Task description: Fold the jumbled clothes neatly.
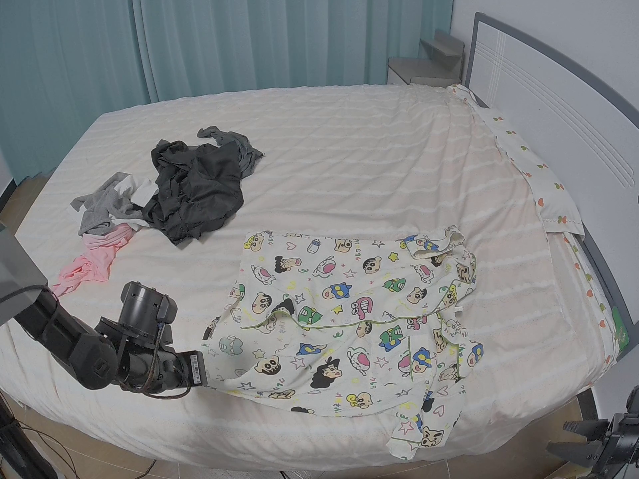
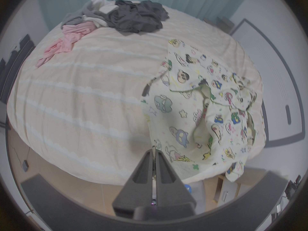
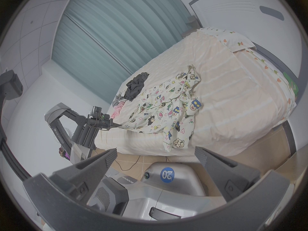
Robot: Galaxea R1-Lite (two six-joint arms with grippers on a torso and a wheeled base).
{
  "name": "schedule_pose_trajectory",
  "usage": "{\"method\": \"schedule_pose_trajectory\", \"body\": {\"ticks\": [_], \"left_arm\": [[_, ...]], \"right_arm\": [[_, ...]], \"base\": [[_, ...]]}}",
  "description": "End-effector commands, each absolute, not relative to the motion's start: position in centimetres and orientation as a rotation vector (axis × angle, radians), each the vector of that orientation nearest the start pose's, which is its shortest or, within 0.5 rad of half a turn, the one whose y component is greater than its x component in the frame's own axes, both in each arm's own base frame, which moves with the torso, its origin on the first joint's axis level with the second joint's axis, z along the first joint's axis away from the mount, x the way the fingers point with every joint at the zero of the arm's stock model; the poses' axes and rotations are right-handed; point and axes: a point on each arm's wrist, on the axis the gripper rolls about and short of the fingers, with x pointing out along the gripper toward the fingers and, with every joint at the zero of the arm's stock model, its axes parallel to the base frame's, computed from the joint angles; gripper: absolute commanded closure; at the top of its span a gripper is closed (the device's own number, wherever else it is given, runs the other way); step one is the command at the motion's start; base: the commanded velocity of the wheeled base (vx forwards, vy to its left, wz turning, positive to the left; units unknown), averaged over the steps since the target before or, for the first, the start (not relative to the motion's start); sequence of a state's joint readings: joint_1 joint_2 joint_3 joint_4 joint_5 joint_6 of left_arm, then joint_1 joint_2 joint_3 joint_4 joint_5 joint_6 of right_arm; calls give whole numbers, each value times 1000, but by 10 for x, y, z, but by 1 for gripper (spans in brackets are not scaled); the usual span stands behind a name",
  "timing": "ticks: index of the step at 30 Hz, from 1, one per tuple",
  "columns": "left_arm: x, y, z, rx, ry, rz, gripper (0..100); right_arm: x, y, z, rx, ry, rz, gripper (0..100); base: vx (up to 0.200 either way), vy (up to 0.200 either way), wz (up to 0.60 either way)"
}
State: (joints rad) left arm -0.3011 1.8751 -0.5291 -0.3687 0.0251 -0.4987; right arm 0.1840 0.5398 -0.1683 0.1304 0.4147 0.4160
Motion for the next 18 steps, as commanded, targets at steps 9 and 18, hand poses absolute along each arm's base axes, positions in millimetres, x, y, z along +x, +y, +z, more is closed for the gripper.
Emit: {"method": "schedule_pose_trajectory", "body": {"ticks": [9, 18], "left_arm": [[240, -60, 2, -430, 905, 218, 100], [243, -57, 3, -592, 833, 280, 0]], "right_arm": [[116, 26, 108, 494, 819, 378, 0], [166, 21, 89, 535, 863, 300, 0]], "base": [[0, 0, 0], [0, 0, 0]]}}
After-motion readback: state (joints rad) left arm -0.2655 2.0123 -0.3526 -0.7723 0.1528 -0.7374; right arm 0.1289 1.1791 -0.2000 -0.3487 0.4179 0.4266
